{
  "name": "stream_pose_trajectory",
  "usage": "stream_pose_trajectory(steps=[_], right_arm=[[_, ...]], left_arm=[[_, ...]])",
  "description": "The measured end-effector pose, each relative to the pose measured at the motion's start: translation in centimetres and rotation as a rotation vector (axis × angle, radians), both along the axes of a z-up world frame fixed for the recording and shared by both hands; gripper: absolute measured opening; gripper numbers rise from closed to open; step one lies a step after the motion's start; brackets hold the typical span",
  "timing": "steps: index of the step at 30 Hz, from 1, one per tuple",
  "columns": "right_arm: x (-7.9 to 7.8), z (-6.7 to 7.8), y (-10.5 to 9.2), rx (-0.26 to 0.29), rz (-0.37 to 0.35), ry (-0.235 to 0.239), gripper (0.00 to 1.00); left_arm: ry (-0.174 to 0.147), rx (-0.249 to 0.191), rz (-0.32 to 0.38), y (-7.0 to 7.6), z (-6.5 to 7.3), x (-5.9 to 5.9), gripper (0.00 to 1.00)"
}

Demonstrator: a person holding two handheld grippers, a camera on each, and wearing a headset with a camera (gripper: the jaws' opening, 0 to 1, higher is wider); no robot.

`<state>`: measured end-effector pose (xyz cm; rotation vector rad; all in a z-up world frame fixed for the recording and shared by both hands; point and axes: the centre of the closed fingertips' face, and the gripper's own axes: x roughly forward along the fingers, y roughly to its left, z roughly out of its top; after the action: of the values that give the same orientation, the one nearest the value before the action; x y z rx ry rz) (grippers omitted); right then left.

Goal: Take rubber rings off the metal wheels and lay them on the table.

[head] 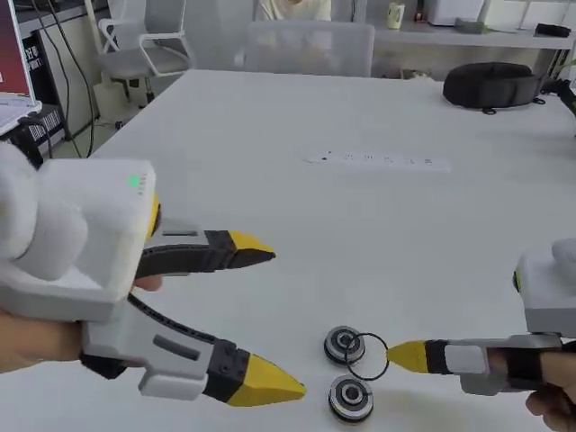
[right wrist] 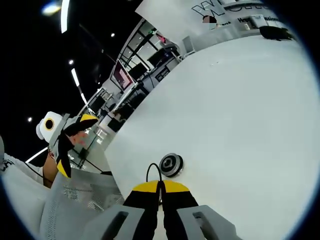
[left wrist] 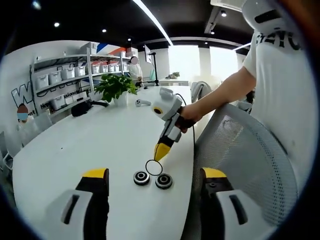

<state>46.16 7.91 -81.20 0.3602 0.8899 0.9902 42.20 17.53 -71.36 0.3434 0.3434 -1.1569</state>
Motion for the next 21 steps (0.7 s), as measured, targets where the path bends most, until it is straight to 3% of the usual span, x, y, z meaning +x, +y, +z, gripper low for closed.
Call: stream_pose_trajectory(steps=[3,11,21], right_arm=[[0.1,0.2,-0.1,0.005,-0.009,-0.002,0.00],[-0.1,0.3,0.0,0.009,-0.017,0.000,0.00],[-0.2,0.2,0.1,0.007,-0.012,0.005,0.00]], left_arm=[[-0.001,-0.007,0.032,0.9,-0.1,-0.2,0.74],[0.038,-0.025,0.152,3.5,-1.9,-0.6,0.77],[0.095,-0.028,0.232,4.4,-4.4,-1.2,0.77]])
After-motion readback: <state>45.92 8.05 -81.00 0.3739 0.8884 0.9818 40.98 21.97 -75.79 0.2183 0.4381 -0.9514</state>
